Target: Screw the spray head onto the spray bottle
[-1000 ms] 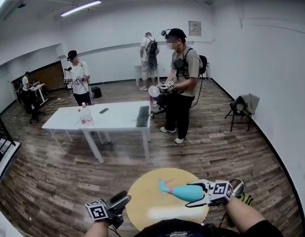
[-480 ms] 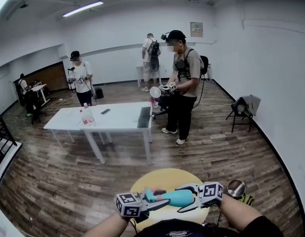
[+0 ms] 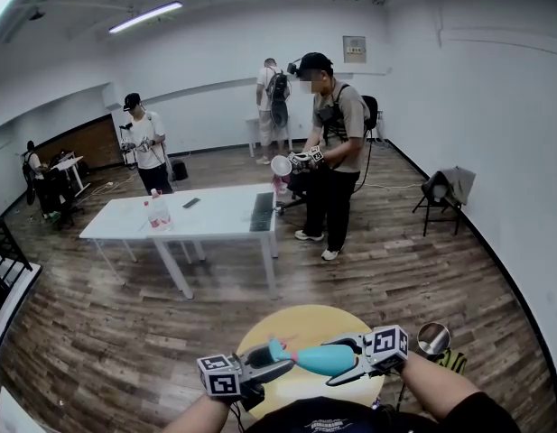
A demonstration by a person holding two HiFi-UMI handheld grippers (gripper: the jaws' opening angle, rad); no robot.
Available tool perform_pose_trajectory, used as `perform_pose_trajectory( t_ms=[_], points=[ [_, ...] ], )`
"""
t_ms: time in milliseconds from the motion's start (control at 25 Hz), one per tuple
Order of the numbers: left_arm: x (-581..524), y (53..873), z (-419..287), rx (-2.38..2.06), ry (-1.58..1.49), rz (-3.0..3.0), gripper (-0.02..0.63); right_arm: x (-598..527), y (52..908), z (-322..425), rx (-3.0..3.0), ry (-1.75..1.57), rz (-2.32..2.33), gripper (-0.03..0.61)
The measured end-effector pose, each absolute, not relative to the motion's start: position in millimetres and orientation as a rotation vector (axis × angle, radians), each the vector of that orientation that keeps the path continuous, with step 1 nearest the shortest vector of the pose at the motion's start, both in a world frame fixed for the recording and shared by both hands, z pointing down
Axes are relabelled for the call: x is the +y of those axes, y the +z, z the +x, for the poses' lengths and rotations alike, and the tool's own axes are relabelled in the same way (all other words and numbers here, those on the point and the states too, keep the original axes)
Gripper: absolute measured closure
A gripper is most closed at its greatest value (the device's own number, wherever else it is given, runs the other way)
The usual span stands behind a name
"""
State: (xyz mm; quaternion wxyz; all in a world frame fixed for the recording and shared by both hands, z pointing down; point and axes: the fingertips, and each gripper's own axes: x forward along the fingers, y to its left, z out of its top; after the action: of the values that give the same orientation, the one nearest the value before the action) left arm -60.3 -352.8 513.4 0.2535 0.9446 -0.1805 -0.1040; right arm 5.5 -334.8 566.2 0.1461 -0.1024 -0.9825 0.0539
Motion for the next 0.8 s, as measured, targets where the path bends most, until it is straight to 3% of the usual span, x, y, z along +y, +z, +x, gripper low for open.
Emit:
perform_pose_trajectory(
  t_ms=[120,240,480,560,800],
  points=[
    [-361.2,524.7,-134.8,-0.667,-0.531,2.342,0.265,-351.4,575.6,24.4,-2.832,0.179,-0.154,0.123],
    [-359.2,540.8,-171.7,-0.755,-0.534,2.287,0.265,-360.6,584.2,36.1,-2.794,0.142,-0.084,0.121],
    [-355.1,532.8,-75.8,-0.496,-0.209,2.558,0.266,-337.1,579.3,-5.6,-2.713,-0.027,-0.267,0.121],
    [-345.4,525.7,-41.2,-0.420,-0.073,2.716,0.431,-328.3,582.9,-10.3,-2.683,-0.042,-0.332,0.122],
    [-318.4,540.1,-21.1,-0.366,0.196,2.977,0.422,-308.0,595.4,4.5,-2.619,0.009,-0.444,0.124]
  ],
)
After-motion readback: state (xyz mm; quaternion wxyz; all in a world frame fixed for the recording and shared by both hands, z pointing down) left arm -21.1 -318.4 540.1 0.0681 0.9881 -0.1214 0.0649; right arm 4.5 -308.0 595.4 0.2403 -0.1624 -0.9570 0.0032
